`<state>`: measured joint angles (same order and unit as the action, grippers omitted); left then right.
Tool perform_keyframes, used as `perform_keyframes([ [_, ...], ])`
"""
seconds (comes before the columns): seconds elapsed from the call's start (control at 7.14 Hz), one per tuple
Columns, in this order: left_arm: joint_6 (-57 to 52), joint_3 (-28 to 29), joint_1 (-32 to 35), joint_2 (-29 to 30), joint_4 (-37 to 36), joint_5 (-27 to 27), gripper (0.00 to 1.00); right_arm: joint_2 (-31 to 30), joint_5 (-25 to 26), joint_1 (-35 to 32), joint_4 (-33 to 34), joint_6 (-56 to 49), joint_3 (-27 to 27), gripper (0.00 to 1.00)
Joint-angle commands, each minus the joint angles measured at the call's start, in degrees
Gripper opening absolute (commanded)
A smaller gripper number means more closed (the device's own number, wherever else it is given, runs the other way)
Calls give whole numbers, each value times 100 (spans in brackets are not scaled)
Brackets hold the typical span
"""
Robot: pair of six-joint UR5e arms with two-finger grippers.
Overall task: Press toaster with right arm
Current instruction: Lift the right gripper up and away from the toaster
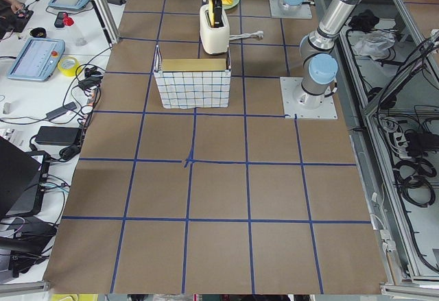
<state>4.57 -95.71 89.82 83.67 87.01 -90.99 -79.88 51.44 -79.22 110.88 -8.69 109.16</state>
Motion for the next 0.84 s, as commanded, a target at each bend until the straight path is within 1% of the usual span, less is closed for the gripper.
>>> perform_keyframes([
  [0.0,0,0,0,0,0,-7,100,-378,1126,-172,-729,315,-751,0],
  [0.14,0,0,0,0,0,-7,100,-423,1679,-304,-1309,315,-1356,0],
  [0.28,0,0,0,0,0,-7,100,-423,2024,-453,-1976,559,-1997,0],
  [0.42,0,0,0,0,0,-7,100,-423,2715,-620,-2443,1066,-2499,13],
  [0.56,0,0,0,0,0,2,100,-423,3401,-891,-2518,1445,-2757,44],
  [0.7,0,0,0,0,0,2,100,-432,4077,-1155,-2466,1710,-2803,81],
])
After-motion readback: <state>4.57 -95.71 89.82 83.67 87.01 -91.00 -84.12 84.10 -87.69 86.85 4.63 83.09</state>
